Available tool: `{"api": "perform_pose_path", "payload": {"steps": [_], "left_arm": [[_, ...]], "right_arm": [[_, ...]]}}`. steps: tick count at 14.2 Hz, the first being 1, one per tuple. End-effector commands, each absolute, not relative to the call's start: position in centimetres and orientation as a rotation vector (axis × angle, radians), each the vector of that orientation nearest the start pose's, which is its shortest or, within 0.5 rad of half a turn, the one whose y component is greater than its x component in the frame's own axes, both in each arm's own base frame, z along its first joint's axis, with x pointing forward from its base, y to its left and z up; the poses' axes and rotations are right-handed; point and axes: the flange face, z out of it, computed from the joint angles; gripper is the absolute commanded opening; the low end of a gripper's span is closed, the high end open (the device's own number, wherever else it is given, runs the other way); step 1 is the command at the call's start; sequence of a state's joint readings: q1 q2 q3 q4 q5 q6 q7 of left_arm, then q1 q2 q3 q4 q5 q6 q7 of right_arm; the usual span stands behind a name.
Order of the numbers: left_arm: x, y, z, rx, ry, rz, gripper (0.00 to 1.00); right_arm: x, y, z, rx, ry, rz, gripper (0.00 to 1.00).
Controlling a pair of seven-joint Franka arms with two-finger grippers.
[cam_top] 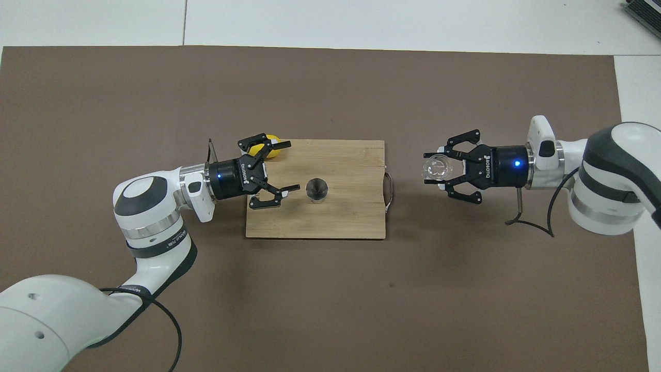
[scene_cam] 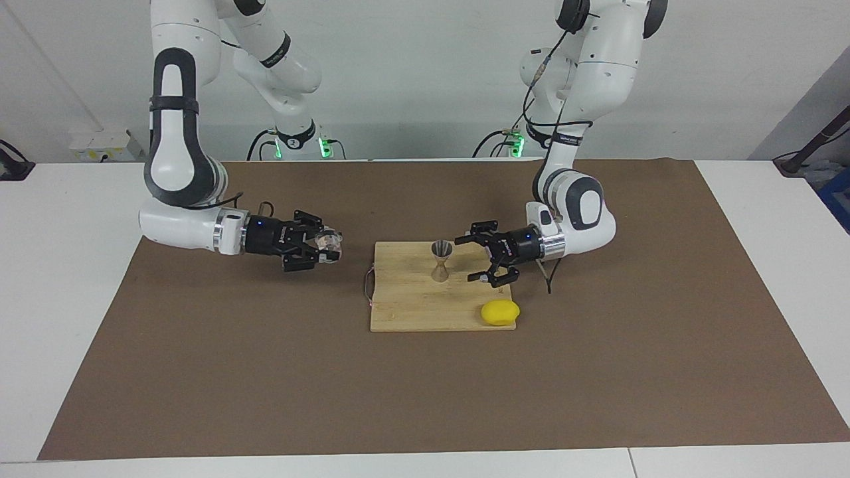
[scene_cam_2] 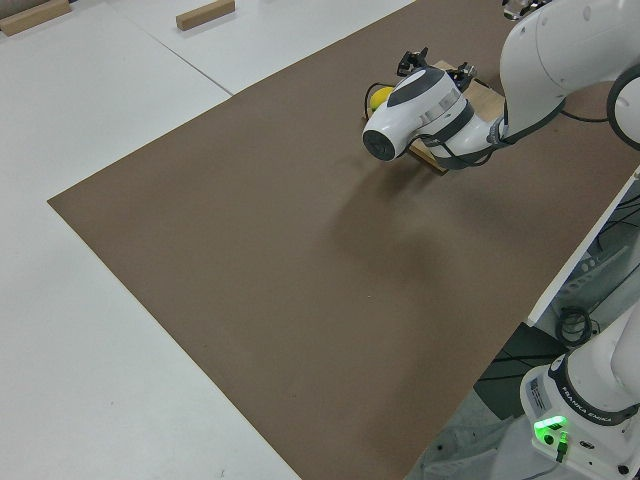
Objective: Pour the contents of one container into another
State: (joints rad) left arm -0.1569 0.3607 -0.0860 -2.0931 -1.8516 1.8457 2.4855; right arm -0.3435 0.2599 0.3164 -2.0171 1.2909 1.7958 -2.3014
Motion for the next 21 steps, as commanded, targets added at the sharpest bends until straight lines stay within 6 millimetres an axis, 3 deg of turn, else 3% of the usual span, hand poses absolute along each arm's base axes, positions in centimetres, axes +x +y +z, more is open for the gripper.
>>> {"api": "perform_pose_path", "payload": {"steps": [1, 5, 9, 11, 13, 16, 21], "left_arm": [[55.4, -18.3, 31.0, 1.319, -1.21, 1.314, 1.0], [55.6, -14.1, 32.7, 1.37, -1.284, 1.246, 1.0], [55.1, -11.2, 34.7, 1.428, -1.294, 1.197, 1.0], [54.9, -7.6, 36.5, 1.506, -1.307, 1.135, 1.0], [54.2, -3.7, 38.0, 1.559, -1.341, 1.093, 1.0], [53.2, 0.9, 39.0, 1.63, -1.366, 1.001, 1.0], [51.8, 5.7, 40.9, 1.756, -1.449, 0.825, 1.0]], "right_arm": [[56.7, 7.6, 37.1, -1.462, -1.422, -1.124, 0.0], [55.9, 11.7, 36.9, -1.481, -1.417, -1.077, 0.0], [55.3, 13.1, 36.3, -1.503, -1.395, -1.038, 0.0], [55.3, 14.2, 36.5, -1.504, -1.379, -1.044, 0.0], [55.6, 14.1, 36.4, -1.552, -1.362, -1.047, 0.0], [55.8, 14.7, 36.5, -1.57, -1.364, -1.068, 0.0], [55.3, 17.7, 36.7, -1.583, -1.36, -1.086, 0.0]]}}
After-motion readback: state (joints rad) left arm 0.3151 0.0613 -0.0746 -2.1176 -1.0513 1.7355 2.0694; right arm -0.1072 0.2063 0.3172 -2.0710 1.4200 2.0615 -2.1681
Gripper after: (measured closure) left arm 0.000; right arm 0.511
